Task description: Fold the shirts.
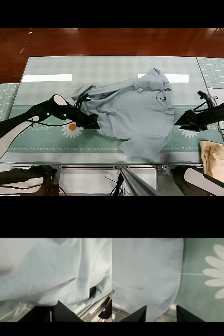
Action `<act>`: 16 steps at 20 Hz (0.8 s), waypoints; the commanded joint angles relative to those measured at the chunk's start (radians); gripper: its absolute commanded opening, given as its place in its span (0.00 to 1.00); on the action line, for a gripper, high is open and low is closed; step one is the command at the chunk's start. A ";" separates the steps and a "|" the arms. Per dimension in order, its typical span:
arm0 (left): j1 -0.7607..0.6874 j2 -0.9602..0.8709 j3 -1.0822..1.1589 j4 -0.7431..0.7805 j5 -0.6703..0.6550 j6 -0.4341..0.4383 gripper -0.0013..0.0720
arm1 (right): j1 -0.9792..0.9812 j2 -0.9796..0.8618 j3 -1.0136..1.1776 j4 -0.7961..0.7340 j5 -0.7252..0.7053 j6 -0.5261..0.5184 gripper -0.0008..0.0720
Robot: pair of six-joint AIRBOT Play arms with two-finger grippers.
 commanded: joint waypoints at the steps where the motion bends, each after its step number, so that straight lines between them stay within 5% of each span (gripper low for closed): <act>1: 0.000 0.002 0.002 0.003 -0.023 0.011 0.05 | 0.008 0.000 -0.126 0.015 -0.037 -0.037 0.64; 6: 0.000 0.002 0.003 0.002 -0.031 0.021 0.05 | 0.039 -0.002 -0.142 0.000 -0.089 -0.023 0.64; 12: 0.007 0.005 0.033 -0.009 -0.030 0.021 0.05 | 0.236 -0.098 -0.178 -0.047 -0.222 0.116 0.64; 13: 0.012 0.005 0.045 -0.009 -0.030 0.021 0.05 | 0.251 -0.114 -0.178 -0.043 -0.221 0.121 0.57; 15: 0.027 0.006 0.074 -0.009 -0.032 0.021 0.05 | 0.263 -0.117 -0.173 -0.031 -0.211 0.119 0.02; 16: 0.035 0.010 0.091 -0.008 -0.037 0.021 0.05 | 0.262 -0.106 -0.163 -0.014 -0.187 0.103 0.03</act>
